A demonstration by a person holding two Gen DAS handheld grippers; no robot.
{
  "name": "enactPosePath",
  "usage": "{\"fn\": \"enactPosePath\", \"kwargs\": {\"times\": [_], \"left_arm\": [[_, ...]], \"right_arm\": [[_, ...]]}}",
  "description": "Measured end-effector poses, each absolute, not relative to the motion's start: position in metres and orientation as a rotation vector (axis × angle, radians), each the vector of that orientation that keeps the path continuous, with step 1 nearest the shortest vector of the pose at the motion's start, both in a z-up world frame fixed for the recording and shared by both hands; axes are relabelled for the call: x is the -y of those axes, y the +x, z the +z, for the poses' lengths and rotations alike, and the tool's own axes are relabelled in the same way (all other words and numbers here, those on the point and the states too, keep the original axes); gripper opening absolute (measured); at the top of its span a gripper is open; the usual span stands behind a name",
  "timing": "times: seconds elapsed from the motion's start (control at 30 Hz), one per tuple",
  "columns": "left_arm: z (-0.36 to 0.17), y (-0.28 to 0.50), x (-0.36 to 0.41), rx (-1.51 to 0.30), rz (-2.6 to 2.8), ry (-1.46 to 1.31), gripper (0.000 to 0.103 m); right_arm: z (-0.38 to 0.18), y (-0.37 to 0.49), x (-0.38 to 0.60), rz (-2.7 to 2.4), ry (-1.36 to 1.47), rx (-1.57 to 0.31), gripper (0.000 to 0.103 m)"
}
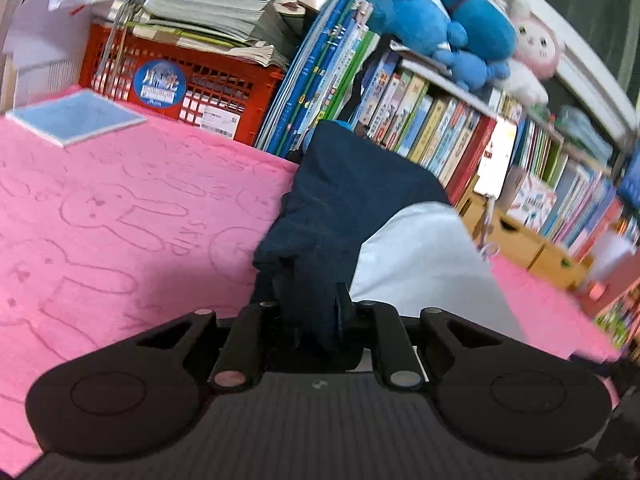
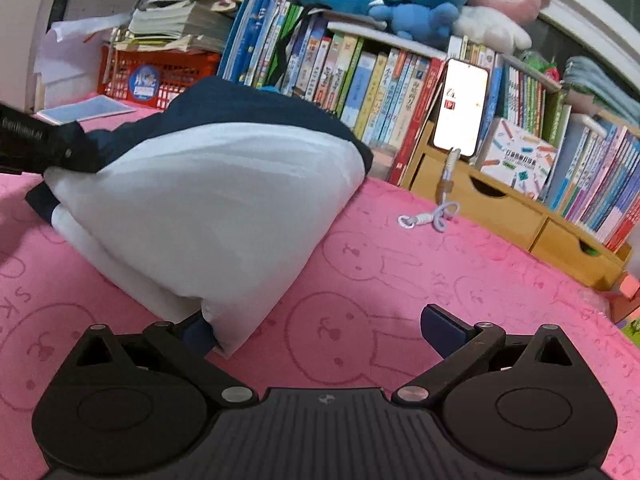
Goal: Fold clothes
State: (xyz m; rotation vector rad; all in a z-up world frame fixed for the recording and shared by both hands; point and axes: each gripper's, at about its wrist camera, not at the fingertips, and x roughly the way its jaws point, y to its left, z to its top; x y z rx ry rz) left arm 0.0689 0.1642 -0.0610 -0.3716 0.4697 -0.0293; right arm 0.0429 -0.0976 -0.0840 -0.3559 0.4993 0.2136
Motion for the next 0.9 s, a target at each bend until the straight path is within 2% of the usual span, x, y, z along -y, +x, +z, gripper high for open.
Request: {"fn": "enactPosePath", "kwargs": {"times": [0.27, 0.43, 0.53, 0.63, 0.7, 0.9], "left_arm": [[-0.059, 0.062, -0.145, -0.53, -0.059, -0.258, 0.02], [-0.058, 0.056, -0.144, -0.542, -0.024, -0.23, 0.02], [-0.056, 0.05, -0.151, -0.536, 0.002, -0.214, 0.025], [-0.049, 0.04, -0.156, -0.512, 0.059, -0.135, 0.028], [-0.046, 0.035, -0.158, -0.507, 0.152, -0.063, 0.024], [-0.036, 0.008, -0.167, -0.451, 0.14, -0.023, 0.025]], "right_arm": [[-0.075, 0.017, 0.116, 0.119, -0.487, -0.382, 0.097], [-0.078, 0.022, 0.145, 0.029, -0.444, -0.43, 0.095], [-0.076, 0.031, 0.161, 0.105, -0.293, -0.503, 0.095], [-0.076, 0.031, 0.163, 0.169, -0.224, -0.521, 0.096], [-0.079, 0.027, 0.157, 0.184, -0.257, -0.516, 0.097], [-0.082, 0.017, 0.136, 0.247, -0.372, -0.477, 0.103]]}}
